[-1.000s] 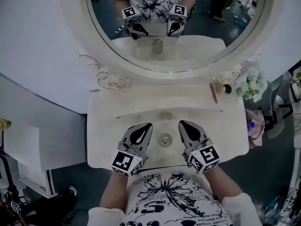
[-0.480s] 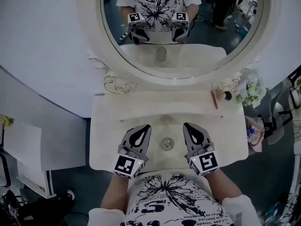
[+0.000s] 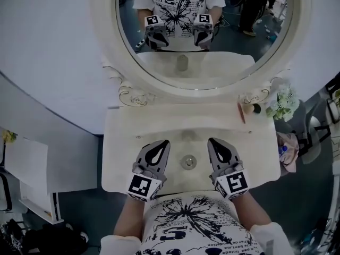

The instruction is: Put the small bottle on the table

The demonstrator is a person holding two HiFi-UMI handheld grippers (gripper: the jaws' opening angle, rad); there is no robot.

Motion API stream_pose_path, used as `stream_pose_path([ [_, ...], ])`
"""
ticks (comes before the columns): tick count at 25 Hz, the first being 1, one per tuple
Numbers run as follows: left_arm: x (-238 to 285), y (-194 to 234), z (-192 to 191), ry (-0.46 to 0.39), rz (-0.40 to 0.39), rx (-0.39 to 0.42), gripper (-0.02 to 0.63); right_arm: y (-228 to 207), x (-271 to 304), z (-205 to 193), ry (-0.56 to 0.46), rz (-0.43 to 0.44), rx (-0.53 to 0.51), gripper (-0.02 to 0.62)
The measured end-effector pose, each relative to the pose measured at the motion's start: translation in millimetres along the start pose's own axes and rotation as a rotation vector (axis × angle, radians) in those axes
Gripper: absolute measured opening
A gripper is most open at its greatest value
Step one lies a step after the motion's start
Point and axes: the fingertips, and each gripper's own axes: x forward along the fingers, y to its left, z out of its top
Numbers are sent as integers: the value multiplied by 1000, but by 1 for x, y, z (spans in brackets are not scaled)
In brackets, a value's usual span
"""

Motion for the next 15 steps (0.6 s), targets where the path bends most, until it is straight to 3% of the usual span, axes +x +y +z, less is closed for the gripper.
stream_pose_path([
  [15,-7,-2,10,-7,30,25,20,11,-11,3,7,23,-32,17],
])
